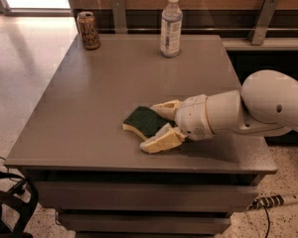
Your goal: Move sponge near orange can
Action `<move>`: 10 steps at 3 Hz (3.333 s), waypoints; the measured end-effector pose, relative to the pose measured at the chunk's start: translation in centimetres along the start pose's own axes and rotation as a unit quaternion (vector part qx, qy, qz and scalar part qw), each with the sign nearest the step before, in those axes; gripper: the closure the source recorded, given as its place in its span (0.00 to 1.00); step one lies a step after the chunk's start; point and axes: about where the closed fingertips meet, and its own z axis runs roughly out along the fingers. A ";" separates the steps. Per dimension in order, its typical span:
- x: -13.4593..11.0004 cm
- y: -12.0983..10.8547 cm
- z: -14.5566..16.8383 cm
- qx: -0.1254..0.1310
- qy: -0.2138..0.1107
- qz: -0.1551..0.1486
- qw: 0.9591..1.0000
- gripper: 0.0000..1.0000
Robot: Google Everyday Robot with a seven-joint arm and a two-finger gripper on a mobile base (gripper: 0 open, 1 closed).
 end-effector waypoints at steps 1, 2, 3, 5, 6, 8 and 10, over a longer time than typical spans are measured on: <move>-0.1 0.1 0.1 -0.001 0.000 -0.001 1.000 0.87; -0.4 0.0 0.2 -0.003 0.001 -0.002 1.000 1.00; -0.8 -0.4 0.1 -0.003 0.002 -0.001 1.000 1.00; -7.2 -9.7 -2.5 0.027 0.052 0.021 0.998 1.00; -10.8 -16.1 -2.4 0.044 0.078 0.053 0.995 1.00; -12.9 -21.5 0.9 0.050 0.064 0.092 0.992 1.00; -13.0 -24.5 8.1 0.068 -0.035 0.093 0.993 1.00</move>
Offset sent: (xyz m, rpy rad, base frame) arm -0.0006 0.0015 0.0004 -0.0006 -0.0007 0.0030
